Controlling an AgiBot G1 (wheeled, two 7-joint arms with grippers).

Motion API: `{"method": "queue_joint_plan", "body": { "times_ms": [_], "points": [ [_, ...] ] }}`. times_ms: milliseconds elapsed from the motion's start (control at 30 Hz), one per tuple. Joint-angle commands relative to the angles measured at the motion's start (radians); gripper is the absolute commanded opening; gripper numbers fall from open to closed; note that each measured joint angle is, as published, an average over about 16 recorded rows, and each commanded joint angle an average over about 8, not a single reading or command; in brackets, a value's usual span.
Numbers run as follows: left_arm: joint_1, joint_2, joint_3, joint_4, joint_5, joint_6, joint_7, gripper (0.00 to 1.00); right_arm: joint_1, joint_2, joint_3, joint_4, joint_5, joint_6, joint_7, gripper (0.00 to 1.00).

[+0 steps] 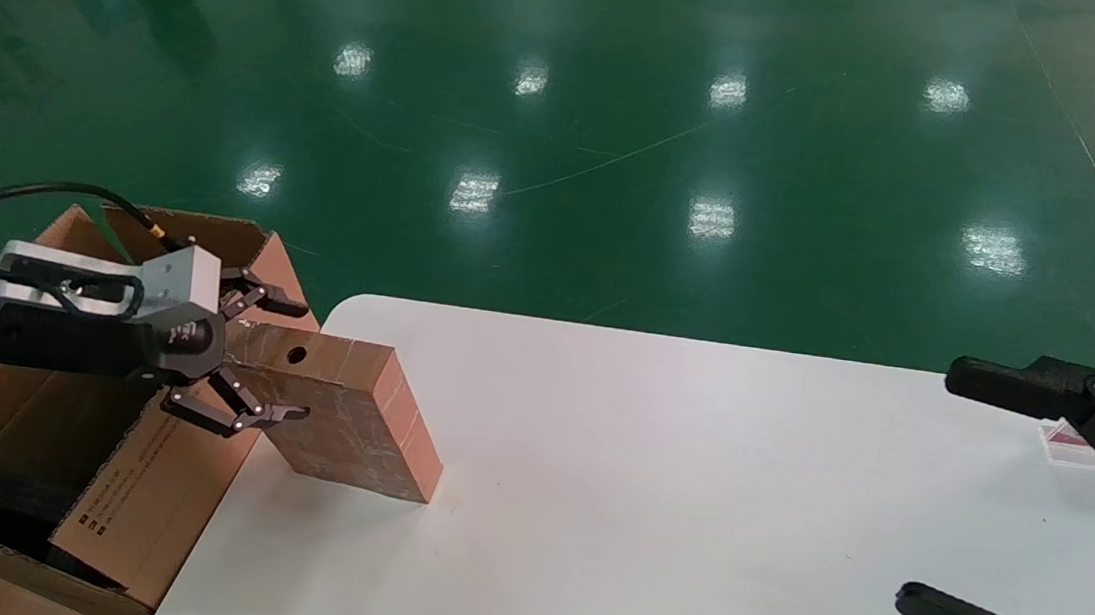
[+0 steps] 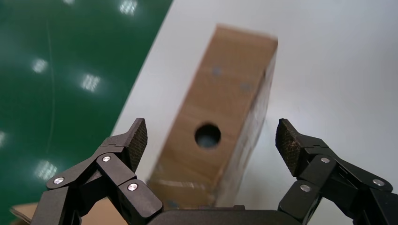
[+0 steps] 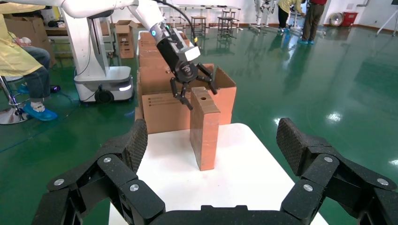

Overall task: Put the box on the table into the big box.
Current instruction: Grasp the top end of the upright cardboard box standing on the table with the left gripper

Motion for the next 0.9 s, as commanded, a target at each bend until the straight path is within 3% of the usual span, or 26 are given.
{"method": "queue_joint_plan", "body": {
  "times_ms": [33, 233, 367, 467, 567, 667, 767, 833, 900],
  "points": [
    [-0.012, 0.004, 0.01, 0.029, 0.01, 0.003, 0.019, 1.0, 0.0, 0.0, 0.0, 0.0, 0.0, 0.0, 0.0, 1.0],
    [-0.033, 0.026, 0.032, 0.086, 0.015, 0.003, 0.061, 0.97, 0.0, 0.0, 0.0, 0.0, 0.0, 0.0, 0.0, 1.0],
    [-0.047, 0.038, 0.045, 0.117, 0.019, 0.003, 0.085, 0.69, 0.0, 0.0, 0.0, 0.0, 0.0, 0.0, 0.0, 1.0],
    [-0.056, 0.045, 0.055, 0.137, 0.023, 0.003, 0.102, 0.41, 0.0, 0.0, 0.0, 0.0, 0.0, 0.0, 0.0, 0.95],
    [-0.066, 0.05, 0.064, 0.157, 0.027, 0.003, 0.117, 0.21, 0.0, 0.0, 0.0, 0.0, 0.0, 0.0, 0.0, 0.77],
    [-0.076, 0.055, 0.073, 0.178, 0.033, 0.001, 0.13, 0.08, 0.0, 0.0, 0.0, 0.0, 0.0, 0.0, 0.0, 0.44],
    [-0.088, 0.059, 0.082, 0.197, 0.038, 0.0, 0.141, 0.01, 0.0, 0.0, 0.0, 0.0, 0.0, 0.0, 0.0, 0.14],
    [-0.097, 0.061, 0.086, 0.21, 0.041, -0.001, 0.147, 0.0, 0.0, 0.0, 0.0, 0.0, 0.0, 0.0, 0.0, 0.03],
    [-0.106, 0.064, 0.09, 0.221, 0.044, -0.002, 0.154, 0.0, 0.0, 0.0, 0.0, 0.0, 0.0, 0.0, 0.0, 0.0]
  ]
}}
